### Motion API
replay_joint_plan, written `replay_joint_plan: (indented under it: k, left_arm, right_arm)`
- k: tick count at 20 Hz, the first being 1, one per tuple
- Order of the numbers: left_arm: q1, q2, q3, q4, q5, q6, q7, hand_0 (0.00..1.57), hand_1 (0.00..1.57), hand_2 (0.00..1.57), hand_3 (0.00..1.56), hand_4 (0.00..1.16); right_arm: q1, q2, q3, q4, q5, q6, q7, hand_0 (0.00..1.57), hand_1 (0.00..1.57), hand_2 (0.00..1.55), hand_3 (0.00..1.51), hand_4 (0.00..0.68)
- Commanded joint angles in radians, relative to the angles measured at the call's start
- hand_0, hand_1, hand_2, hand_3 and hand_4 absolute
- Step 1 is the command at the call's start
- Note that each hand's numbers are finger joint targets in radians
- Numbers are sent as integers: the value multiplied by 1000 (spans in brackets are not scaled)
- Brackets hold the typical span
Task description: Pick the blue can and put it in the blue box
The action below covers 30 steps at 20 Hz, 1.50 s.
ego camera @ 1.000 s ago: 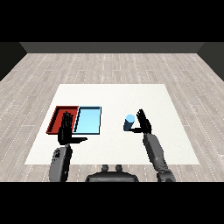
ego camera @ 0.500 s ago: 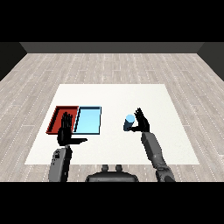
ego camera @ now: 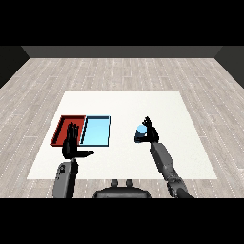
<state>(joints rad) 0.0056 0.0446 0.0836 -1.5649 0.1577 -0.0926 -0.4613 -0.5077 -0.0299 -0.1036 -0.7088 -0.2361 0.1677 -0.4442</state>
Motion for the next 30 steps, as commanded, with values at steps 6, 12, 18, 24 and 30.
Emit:
replay_joint_plan:
  k: [6, 12, 18, 24, 30]
  left_arm:
    - [4, -6, -14, -4, -3, -6, -1, 0, 0, 0, 0, 0]
    - [31, 11, 1, -77, 21, -15, 34, 0, 0, 0, 0, 0]
    - [-25, 0, 1, -55, 3, 28, 60, 0, 0, 0, 0, 0]
    - [-10, 32, 38, -33, 61, -41, 29, 0, 0, 0, 0, 0]
    - [-22, 8, 17, 33, 26, -25, -22, 0, 0, 0, 0, 0]
  right_arm:
    - [-134, -39, -50, 217, 10, 38, -60, 0, 0, 0, 0, 0]
    - [-110, 17, -23, 150, 1, 17, -49, 0, 0, 0, 0, 0]
    - [-105, -4, -6, 209, 32, -82, -90, 1056, 1056, 1218, 1127, 177]
    - [-124, 5, 31, 221, 75, -162, -46, 1564, 1564, 1483, 1441, 676]
    - [-153, -8, 20, 130, 73, -200, 31, 1552, 1552, 1481, 1428, 672]
